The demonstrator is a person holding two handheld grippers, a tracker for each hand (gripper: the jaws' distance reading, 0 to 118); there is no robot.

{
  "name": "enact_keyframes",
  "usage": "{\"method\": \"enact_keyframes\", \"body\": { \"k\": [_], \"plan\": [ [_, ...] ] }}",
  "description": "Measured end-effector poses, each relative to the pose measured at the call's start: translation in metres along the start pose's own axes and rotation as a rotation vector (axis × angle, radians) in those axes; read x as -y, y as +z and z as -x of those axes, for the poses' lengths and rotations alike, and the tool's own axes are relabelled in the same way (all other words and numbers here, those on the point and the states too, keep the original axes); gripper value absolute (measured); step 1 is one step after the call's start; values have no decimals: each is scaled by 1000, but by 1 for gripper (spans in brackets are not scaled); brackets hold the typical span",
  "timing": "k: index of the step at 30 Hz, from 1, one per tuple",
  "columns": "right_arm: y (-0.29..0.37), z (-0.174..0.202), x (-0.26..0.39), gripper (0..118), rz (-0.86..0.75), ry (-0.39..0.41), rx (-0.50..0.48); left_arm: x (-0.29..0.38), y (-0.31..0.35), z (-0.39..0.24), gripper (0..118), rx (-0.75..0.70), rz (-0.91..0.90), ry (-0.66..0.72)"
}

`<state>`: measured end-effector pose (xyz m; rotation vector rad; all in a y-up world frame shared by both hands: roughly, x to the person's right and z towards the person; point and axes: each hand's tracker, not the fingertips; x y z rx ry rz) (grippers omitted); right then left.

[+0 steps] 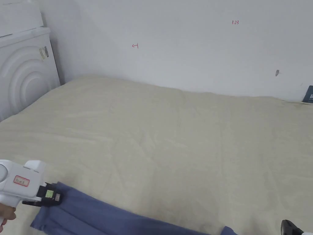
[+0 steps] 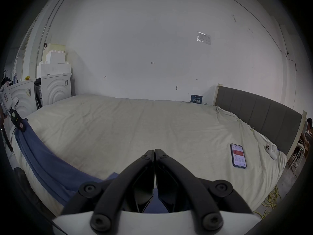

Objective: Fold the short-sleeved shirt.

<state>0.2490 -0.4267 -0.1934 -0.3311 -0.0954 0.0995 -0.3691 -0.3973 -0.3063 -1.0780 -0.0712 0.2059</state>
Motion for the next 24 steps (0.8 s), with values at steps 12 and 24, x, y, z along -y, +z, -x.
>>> {"method": "enact_keyframes", "body": {
  "k": [12,24],
  "plan": [
    [-6,7,1,0,-1,1,-27,7,40,-9,2,-35,16,17],
    [-6,11,2,0,2,-1,-39,13,47,-95,2,411,41,84]
  ]
}}
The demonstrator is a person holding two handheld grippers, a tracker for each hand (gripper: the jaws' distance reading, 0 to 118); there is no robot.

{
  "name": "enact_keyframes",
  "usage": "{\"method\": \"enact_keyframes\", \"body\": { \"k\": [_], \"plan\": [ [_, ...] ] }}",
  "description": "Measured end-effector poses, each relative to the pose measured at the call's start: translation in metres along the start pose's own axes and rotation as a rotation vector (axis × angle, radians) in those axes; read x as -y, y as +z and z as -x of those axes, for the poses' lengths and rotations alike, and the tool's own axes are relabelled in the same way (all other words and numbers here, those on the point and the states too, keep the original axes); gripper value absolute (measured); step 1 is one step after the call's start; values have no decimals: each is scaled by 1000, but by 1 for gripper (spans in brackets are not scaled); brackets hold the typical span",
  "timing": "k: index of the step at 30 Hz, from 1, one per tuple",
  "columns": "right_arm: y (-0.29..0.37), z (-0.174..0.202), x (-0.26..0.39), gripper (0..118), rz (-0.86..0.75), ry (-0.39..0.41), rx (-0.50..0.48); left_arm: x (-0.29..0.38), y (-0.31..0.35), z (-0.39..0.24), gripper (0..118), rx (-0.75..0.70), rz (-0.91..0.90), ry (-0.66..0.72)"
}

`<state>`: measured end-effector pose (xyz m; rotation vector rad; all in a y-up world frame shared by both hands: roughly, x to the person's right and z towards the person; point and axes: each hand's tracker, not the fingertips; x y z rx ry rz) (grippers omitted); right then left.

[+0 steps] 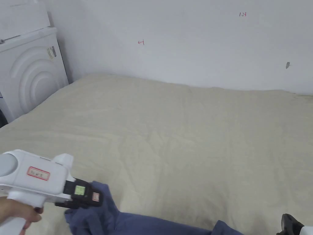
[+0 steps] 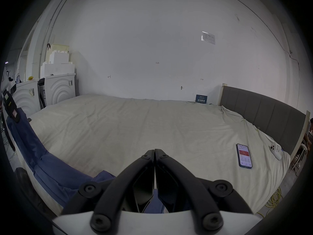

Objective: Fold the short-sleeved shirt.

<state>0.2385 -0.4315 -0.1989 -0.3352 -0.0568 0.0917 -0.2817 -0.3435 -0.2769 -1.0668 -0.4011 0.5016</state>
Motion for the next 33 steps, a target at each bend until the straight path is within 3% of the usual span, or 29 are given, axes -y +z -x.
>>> {"method": "enact_keyframes", "body": {
  "k": [4,14,24,26,29,33],
  "plan": [
    [1,-2,2,0,6,-9,6,6,-49,-21,2,86,38,34],
    [9,-16,9,0,17,-15,42,32,-186,-41,2,-44,142,48],
    [12,-15,12,0,29,-17,43,44,-204,-41,8,-70,106,71],
    [11,-15,13,0,30,-21,39,44,-192,-40,23,-54,88,59],
    [11,-14,12,0,30,-21,38,41,-162,-33,68,-20,6,29],
    [9,-14,12,0,31,-24,32,44,-127,-14,70,50,-81,40]
  ]
}}
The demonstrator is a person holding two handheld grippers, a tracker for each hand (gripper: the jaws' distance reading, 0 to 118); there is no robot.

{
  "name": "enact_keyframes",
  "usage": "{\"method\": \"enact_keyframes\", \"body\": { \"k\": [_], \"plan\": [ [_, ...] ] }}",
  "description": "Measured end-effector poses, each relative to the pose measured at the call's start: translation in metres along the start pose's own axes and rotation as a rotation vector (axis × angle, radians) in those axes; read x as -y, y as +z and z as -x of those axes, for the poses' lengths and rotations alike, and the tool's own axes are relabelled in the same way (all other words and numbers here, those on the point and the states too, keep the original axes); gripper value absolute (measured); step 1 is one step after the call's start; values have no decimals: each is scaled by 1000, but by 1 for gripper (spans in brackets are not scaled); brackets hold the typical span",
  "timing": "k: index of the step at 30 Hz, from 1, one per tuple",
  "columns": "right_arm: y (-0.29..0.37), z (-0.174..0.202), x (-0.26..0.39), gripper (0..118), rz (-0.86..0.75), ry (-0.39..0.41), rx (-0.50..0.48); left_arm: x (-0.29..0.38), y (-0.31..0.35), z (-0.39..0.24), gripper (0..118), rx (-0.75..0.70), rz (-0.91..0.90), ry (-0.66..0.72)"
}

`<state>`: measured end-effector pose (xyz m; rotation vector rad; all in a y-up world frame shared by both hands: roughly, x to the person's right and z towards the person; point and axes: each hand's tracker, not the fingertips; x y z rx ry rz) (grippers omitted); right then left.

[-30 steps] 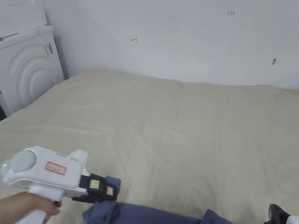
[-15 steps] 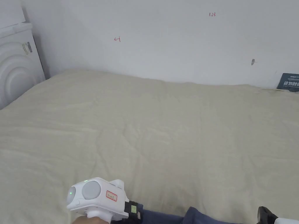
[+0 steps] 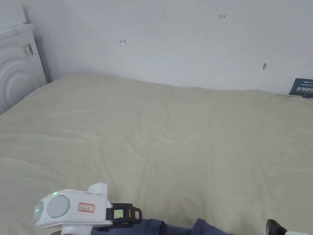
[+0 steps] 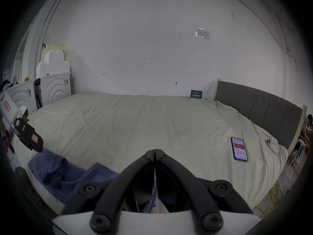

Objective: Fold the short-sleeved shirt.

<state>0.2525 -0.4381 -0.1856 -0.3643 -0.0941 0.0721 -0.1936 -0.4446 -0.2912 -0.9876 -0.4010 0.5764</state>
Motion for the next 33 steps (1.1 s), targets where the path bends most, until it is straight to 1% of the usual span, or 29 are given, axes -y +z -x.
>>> {"method": "enact_keyframes", "body": {
  "k": [1,2,5,8,9,12,14,15,17,19,20,23,25,27,28,30,31,32,33],
  "plan": [
    [0,0,0,0,0,-1,0,1,3,4,68,8,-9,13],
    [-1,1,0,0,0,0,-2,2,4,10,60,21,-3,18],
    [-2,3,-1,0,0,-5,-8,13,-9,22,23,106,36,68],
    [-1,4,-1,0,-1,-8,-10,25,-38,31,17,195,92,112],
    [-1,4,-1,0,0,-10,-11,29,-47,31,17,225,106,122],
    [0,4,0,0,1,-8,-11,40,-72,21,16,246,137,150],
    [1,3,0,0,3,-3,-6,42,-91,22,15,216,144,175],
    [2,2,0,0,5,-2,-6,41,-100,27,14,224,146,176],
    [2,1,1,0,7,-1,0,42,-108,26,8,176,158,191],
    [3,0,2,0,11,5,3,40,-107,23,7,133,163,129],
    [4,0,3,0,10,5,3,39,-106,23,6,146,163,130],
    [4,2,4,0,14,10,1,34,-100,16,6,112,177,99],
    [4,3,5,0,20,8,-2,29,-86,9,6,89,171,72],
    [4,4,5,0,20,1,-7,23,-62,6,9,106,124,5],
    [3,5,5,0,22,0,-10,18,-46,9,14,114,96,-5],
    [2,7,5,0,22,2,-17,10,-18,21,39,84,52,-3],
    [1,8,5,0,21,3,-21,6,-1,27,52,42,30,-16],
    [-1,10,5,0,21,4,-24,3,12,35,68,-16,10,-40],
    [-1,10,4,0,19,3,-26,1,21,44,77,-59,-6,-56]
  ]
}}
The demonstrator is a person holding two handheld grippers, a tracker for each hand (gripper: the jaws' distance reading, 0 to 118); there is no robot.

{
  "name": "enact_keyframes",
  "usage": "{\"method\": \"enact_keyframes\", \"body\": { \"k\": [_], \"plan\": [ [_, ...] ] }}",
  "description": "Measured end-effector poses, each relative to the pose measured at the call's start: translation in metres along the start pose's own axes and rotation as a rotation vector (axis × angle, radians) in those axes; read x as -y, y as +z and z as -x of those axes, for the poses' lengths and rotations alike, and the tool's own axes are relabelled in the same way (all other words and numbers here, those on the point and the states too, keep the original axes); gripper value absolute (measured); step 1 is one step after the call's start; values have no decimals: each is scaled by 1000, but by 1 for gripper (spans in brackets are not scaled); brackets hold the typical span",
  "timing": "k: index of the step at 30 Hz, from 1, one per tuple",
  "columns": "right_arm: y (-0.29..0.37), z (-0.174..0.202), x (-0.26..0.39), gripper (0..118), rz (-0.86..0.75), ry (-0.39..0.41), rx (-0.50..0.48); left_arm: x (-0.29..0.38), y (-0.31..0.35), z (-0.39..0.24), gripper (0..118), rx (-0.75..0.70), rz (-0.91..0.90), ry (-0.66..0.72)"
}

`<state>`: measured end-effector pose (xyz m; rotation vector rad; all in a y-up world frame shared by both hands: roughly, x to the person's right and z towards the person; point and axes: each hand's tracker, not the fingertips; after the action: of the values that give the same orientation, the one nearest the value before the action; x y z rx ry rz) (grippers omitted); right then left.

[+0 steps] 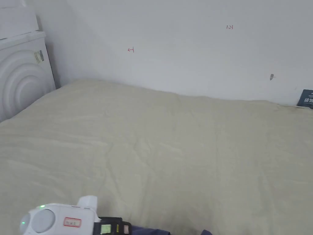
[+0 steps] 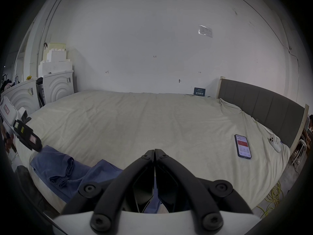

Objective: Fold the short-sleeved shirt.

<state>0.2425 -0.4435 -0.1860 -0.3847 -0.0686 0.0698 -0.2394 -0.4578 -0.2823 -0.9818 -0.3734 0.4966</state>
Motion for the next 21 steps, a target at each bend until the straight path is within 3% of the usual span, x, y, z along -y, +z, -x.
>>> {"method": "enact_keyframes", "body": {
  "k": [2,5,12,18,21],
  "plan": [
    [-2,2,-1,0,-1,0,-9,-4,15,26,90,-68,-20,25],
    [-3,5,-1,0,-2,-4,-17,-4,18,58,95,-42,8,115],
    [-3,10,-1,0,-1,-4,-29,10,-20,72,103,-76,100,77],
    [-3,9,0,0,6,-5,-26,3,-24,50,99,-58,93,41],
    [-3,9,1,0,5,-5,-25,2,-32,45,82,-40,105,28]
  ]
}}
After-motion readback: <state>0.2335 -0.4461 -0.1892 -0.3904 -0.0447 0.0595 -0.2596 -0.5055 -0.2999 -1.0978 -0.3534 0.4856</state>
